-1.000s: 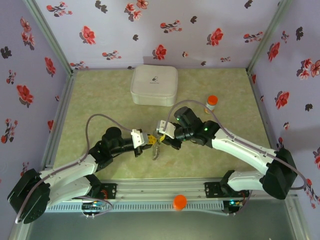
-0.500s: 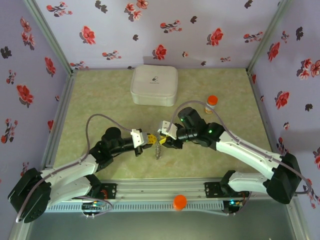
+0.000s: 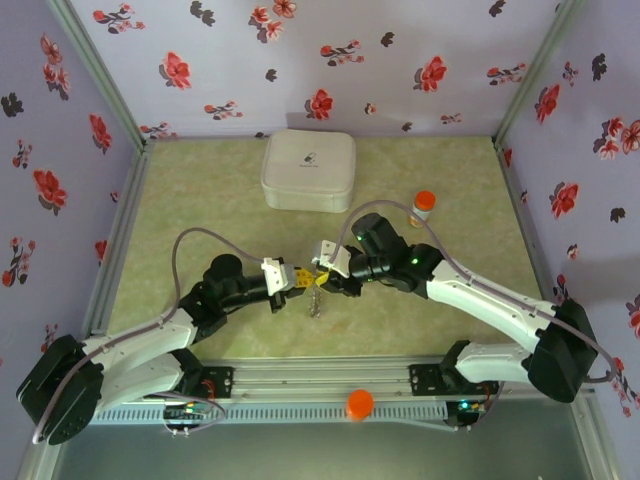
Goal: Put the keys on the keyring
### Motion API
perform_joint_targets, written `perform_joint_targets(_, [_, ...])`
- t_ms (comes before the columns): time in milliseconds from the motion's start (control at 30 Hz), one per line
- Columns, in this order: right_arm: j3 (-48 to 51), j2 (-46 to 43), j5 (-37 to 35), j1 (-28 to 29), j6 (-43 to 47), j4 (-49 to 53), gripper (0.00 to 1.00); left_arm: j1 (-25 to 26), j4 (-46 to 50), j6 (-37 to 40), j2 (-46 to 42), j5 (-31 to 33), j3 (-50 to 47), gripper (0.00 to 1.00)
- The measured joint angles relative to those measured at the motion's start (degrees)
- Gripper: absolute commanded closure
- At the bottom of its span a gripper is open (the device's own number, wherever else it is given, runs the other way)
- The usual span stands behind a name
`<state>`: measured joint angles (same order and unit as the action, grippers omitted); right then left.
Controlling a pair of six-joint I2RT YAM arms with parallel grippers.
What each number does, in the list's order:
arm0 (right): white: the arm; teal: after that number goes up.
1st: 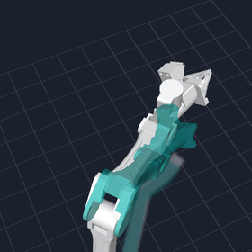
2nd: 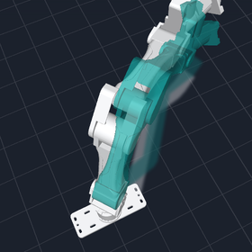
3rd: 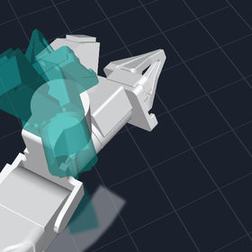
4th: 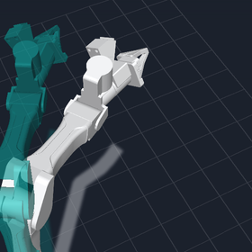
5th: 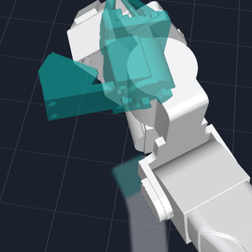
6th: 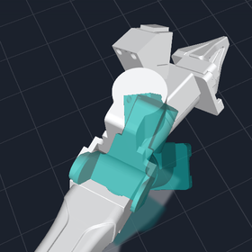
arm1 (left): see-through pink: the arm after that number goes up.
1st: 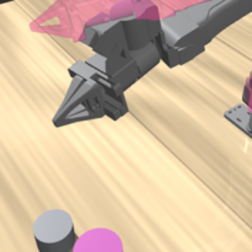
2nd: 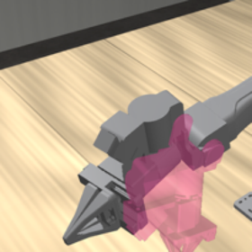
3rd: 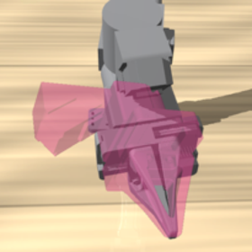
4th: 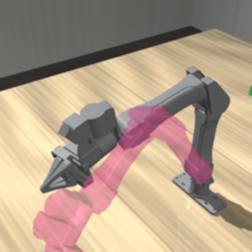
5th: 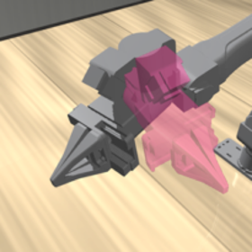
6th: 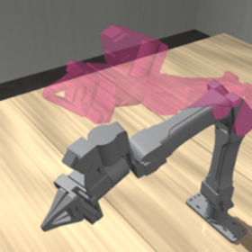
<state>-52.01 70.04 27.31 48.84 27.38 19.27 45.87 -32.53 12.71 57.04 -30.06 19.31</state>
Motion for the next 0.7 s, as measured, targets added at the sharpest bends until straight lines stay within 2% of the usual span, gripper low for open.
perform_joint_targets(200, [0.0,0.0,0.46,0.0,0.02,-0.11,0.97,0.0,-0.02,-0.17,0.0,0.02,-0.26,1.0])
perform_joint_targets(300, [0.0,0.0,0.66,0.0,0.0,0.04,1.0,0.0,0.0,-0.15,0.0,0.02,-0.31,0.8])
perform_joint_targets(367, [-0.02,0.0,0.81,0.02,0.02,0.35,1.0,0.0,0.15,-0.42,-0.04,0.31,-0.31,0.77])
perform_joint_targets(533, [-1.53,0.61,-0.83,0.59,1.01,3.43,1.0,0.0,4.28,0.11,-1.36,0.52,0.13,0.76])
perform_joint_targets(700, [-7.08,3.32,-5.18,2.84,3.63,10.14,1.0,0.0,11.04,1.55,-2.73,0.94,2.82,0.78])
